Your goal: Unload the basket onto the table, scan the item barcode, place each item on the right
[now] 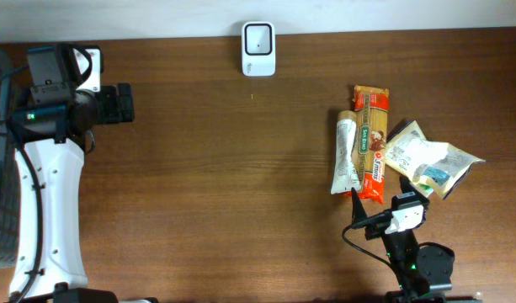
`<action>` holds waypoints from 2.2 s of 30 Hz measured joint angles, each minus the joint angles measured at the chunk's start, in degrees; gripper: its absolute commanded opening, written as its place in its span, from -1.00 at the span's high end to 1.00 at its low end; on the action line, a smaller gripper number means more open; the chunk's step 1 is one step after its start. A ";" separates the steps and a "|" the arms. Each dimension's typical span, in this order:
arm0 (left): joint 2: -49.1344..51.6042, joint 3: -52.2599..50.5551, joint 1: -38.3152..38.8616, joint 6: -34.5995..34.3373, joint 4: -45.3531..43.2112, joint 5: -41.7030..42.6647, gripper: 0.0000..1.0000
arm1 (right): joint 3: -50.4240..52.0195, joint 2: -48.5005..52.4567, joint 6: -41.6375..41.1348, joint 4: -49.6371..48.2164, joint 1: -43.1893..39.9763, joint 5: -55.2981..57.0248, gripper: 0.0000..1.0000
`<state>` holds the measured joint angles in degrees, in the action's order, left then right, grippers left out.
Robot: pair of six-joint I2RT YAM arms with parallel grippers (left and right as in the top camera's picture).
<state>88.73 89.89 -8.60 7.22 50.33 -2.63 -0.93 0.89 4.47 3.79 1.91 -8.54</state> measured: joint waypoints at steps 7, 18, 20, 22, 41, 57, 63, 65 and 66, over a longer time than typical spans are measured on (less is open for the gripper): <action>-0.02 -0.13 0.00 0.00 -0.07 0.00 -0.99 | 0.00 0.00 0.04 0.02 0.00 0.00 -0.97; -18.10 -20.81 17.66 0.28 -1.99 -1.66 -0.98 | 0.02 -0.09 0.02 -0.02 0.00 -0.02 -0.97; -22.95 -27.56 19.71 0.44 -9.18 -1.92 -0.98 | 0.04 -0.11 0.04 -0.04 0.00 -0.04 -0.97; -28.39 -37.86 20.22 0.48 -23.34 -1.97 -0.98 | 0.04 -0.17 0.04 -0.09 0.00 -0.17 -0.97; -72.83 -88.91 9.94 0.50 -58.95 1.81 -0.98 | 0.04 -0.20 0.07 -0.07 0.00 -0.22 -0.97; -87.89 -89.11 6.73 0.68 -45.75 1.99 -0.98 | 0.07 -0.20 0.04 -0.07 0.00 -0.22 -0.97; -87.89 -89.11 6.73 0.68 -45.75 1.99 -0.98 | 0.07 -0.20 0.04 -0.07 0.00 -0.20 -0.97; -87.89 -89.09 6.73 0.68 -45.75 1.99 -0.98 | 0.07 -0.20 0.04 -0.07 0.00 -0.20 -0.97; -87.89 -89.11 6.73 0.68 -45.75 1.99 -0.98 | 0.07 -0.20 0.04 -0.07 0.00 -0.20 -0.97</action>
<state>0.84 0.78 -1.87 7.90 4.58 -0.64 -0.86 0.69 4.51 3.73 1.91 -8.73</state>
